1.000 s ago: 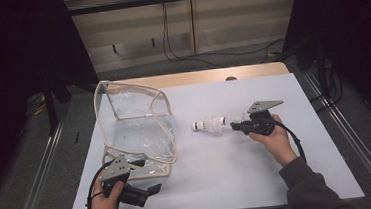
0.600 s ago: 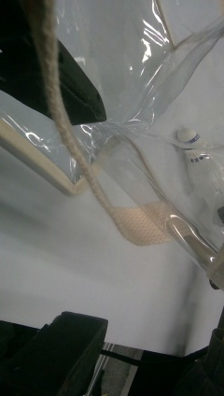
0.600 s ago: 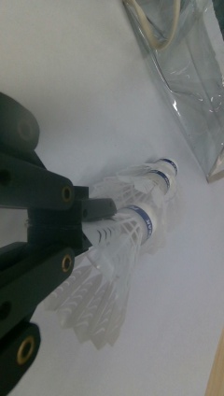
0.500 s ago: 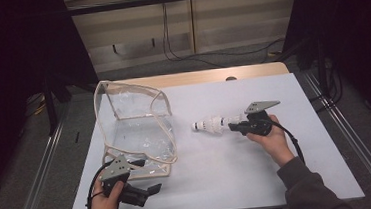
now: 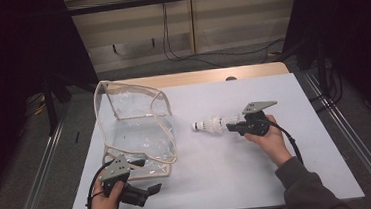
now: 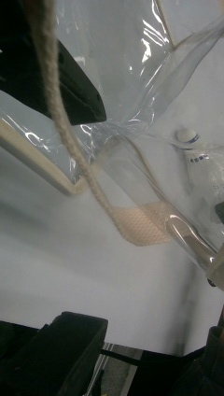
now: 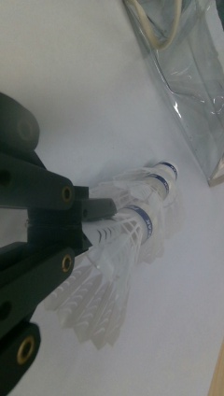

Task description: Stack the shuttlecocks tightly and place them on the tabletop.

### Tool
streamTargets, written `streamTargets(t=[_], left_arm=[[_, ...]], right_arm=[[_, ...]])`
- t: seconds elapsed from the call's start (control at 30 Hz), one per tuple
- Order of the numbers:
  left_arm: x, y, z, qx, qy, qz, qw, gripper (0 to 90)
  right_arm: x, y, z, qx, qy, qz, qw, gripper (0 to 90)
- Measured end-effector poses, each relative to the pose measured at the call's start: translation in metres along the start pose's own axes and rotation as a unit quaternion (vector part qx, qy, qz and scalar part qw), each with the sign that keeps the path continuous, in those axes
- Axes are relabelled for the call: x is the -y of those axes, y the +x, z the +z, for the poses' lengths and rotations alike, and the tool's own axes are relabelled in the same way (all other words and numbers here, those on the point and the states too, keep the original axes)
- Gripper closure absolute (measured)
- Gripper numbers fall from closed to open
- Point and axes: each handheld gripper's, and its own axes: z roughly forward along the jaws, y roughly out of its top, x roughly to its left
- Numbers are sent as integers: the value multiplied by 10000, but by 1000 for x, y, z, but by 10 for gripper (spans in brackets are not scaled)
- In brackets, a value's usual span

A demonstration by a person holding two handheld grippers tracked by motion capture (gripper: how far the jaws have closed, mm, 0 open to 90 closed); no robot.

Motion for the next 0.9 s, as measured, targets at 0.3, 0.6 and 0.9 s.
streamTargets(t=[0.3, 0.6, 0.9], left_arm=[[0, 0, 0, 2, -3, -5, 10000, 29], [0, 0, 0, 2, 2, -3, 10000, 29], [0, 0, 0, 9, -4, -5, 10000, 29]], right_arm=[[-1, 2, 4, -36, 23, -29, 10000, 900], [-1, 6, 9, -30, 72, -97, 9999, 900], [0, 7, 14, -33, 106, -105, 9999, 900]])
